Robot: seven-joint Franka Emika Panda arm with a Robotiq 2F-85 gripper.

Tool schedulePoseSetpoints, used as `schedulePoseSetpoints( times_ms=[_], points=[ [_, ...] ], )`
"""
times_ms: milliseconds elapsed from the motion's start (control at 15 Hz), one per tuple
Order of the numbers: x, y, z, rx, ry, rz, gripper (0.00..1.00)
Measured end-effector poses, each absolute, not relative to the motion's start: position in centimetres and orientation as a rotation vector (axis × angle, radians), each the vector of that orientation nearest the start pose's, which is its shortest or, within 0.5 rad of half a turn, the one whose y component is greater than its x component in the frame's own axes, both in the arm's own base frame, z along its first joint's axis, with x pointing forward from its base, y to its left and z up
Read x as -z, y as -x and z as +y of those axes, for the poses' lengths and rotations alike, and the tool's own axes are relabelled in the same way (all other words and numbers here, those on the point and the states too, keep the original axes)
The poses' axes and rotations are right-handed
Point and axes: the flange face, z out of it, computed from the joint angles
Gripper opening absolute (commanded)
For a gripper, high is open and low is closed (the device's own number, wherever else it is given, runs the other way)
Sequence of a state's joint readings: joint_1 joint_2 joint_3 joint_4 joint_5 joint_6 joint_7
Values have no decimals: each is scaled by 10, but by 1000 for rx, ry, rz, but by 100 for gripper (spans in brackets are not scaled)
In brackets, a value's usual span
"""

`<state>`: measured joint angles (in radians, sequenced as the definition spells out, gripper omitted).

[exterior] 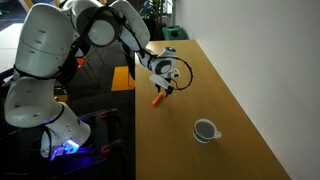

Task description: Pick up the orange marker from the mug and put it on the table.

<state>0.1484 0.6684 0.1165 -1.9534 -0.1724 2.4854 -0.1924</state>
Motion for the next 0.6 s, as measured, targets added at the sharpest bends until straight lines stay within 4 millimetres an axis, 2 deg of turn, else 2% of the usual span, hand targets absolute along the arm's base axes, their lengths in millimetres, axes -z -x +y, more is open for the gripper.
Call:
schedulePoseSetpoints(
  times_ms=[333,600],
  points=[
    [-131,-579,158,-178,3035,-903,100],
    [-161,-588,151,-103,3078,-817,100]
  ],
)
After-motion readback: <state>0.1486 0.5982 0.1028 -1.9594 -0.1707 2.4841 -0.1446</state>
